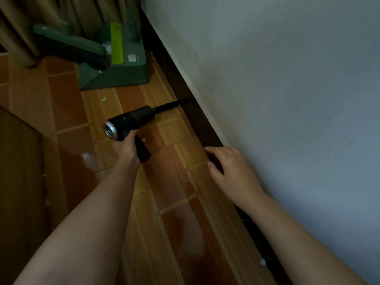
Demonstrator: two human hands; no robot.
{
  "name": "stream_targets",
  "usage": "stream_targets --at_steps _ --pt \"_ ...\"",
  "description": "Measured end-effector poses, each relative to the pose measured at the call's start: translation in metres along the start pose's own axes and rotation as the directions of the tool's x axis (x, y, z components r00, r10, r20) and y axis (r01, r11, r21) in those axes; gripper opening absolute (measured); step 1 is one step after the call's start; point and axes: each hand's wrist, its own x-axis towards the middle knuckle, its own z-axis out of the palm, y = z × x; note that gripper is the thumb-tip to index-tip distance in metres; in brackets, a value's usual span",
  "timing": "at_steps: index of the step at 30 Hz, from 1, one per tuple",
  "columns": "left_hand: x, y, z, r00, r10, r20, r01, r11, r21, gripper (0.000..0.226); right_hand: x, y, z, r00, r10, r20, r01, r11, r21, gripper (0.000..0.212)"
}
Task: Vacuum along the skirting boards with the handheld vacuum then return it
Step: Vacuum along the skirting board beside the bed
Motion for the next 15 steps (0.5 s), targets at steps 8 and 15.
stream_targets --at_steps 8,15 --pt "-0.019 -0.013 -0.015 1.0 0.013 0.019 -0.014 0.999 0.039 0.039 -0.013 0.003 -0.007 1.0 0.015 -0.011 -0.014 0.999 0.033 0.041" --pt "-0.045 -0.032 -0.03 1.0 -0.021 0.023 0.02 0.999 0.039 0.033 -0.027 0.004 -0.017 0.999 0.031 -0.031 -0.029 0.998 0.061 0.041"
